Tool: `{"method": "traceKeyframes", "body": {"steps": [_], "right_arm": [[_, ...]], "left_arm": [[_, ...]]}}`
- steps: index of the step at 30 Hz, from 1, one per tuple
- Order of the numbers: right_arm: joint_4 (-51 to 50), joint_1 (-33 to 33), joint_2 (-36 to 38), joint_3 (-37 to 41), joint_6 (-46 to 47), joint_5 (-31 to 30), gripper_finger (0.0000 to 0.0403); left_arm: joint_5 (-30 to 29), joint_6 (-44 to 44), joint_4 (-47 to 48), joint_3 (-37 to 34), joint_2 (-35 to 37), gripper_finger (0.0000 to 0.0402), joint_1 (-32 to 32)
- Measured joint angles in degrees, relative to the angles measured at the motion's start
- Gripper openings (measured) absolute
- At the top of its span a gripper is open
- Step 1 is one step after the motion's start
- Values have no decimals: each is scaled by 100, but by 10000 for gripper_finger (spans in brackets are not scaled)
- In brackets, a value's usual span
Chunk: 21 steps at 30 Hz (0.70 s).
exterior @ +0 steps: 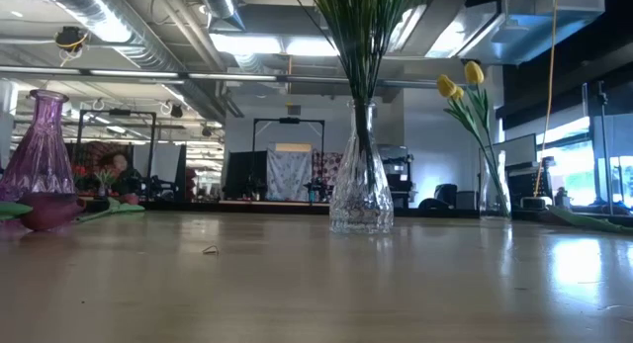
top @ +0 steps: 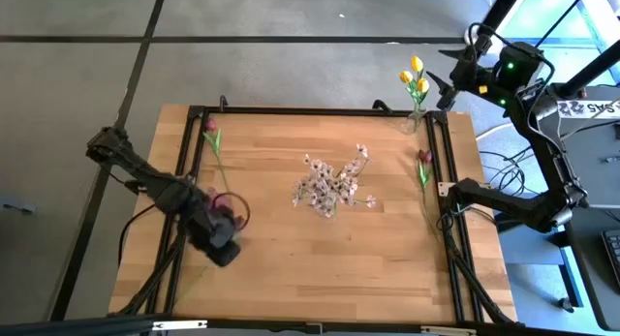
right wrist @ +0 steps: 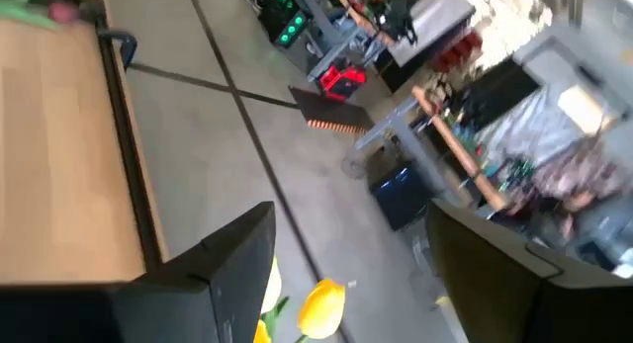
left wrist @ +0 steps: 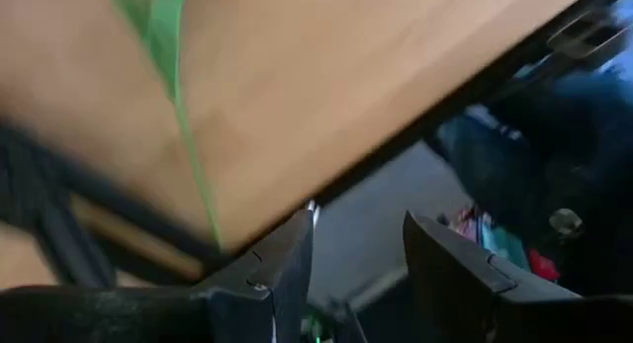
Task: Sort flowers into vase by color
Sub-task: Put the bottom left red tulip into the violet vase
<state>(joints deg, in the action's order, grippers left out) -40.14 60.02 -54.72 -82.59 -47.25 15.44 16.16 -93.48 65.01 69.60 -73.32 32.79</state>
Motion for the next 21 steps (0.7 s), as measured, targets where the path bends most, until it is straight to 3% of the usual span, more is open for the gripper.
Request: {"method": "traceKeyframes", "body": {"steps": [6,12,21], "right_arm": [[-166,-1032,244,0,-857,-819,261],[-13,-1705,490,-2,-520,-1314,261],[-193,-1917,727,-2,282,-1488,261]], "left_arm": [[245,-958,33,-199,-316,153,738],[218,-1513,-426,-1275,-378,153,998],[-710,-1754,-1374,-2662,-399,153,943]]}}
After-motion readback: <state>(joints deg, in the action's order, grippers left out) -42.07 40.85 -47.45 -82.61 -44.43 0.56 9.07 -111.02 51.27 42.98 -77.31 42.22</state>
